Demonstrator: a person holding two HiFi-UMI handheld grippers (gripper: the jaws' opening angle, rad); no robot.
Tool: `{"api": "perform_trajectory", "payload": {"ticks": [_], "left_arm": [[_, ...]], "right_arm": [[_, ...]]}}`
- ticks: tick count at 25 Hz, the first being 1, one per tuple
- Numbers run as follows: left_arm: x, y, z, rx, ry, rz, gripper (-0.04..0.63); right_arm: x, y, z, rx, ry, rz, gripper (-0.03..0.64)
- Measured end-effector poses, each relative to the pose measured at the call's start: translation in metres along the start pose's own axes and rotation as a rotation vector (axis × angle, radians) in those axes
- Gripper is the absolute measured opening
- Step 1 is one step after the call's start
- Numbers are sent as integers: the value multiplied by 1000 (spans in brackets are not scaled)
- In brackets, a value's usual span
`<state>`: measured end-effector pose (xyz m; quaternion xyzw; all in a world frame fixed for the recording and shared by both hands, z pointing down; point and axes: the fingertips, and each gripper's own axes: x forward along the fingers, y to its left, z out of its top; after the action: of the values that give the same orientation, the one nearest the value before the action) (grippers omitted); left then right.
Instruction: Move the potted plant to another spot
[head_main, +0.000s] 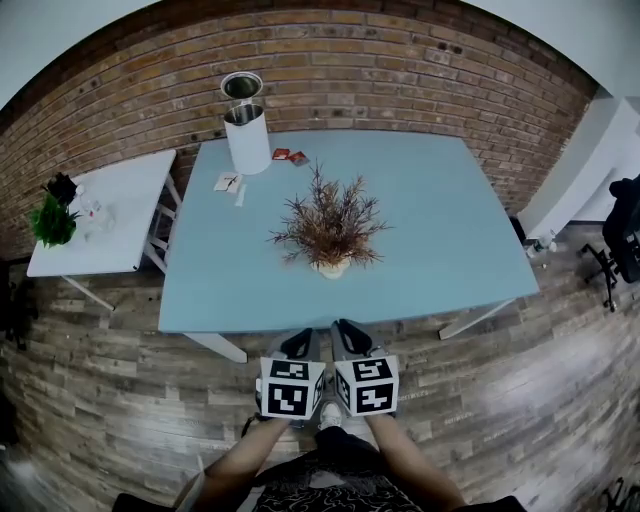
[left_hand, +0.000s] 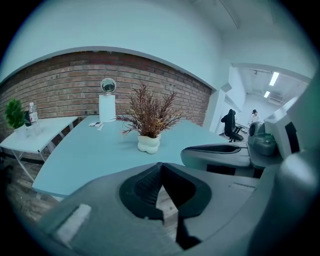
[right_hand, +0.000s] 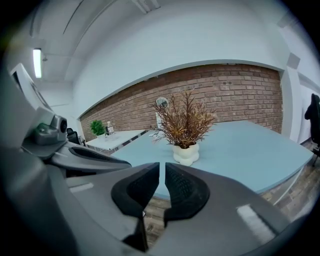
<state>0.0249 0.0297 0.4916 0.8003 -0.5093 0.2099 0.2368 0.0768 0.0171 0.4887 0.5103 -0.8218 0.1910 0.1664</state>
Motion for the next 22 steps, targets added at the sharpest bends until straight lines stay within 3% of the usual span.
{"api": "perform_trajectory", "payload": {"ticks": [13,22], "left_arm": [[42,17,31,-14,13,73,-3],[52,25,29,-34,33,93,-2]], "right_arm": [[47,-37,20,14,-2,28,73],[69,-48,20,-12,7,21,108]]}}
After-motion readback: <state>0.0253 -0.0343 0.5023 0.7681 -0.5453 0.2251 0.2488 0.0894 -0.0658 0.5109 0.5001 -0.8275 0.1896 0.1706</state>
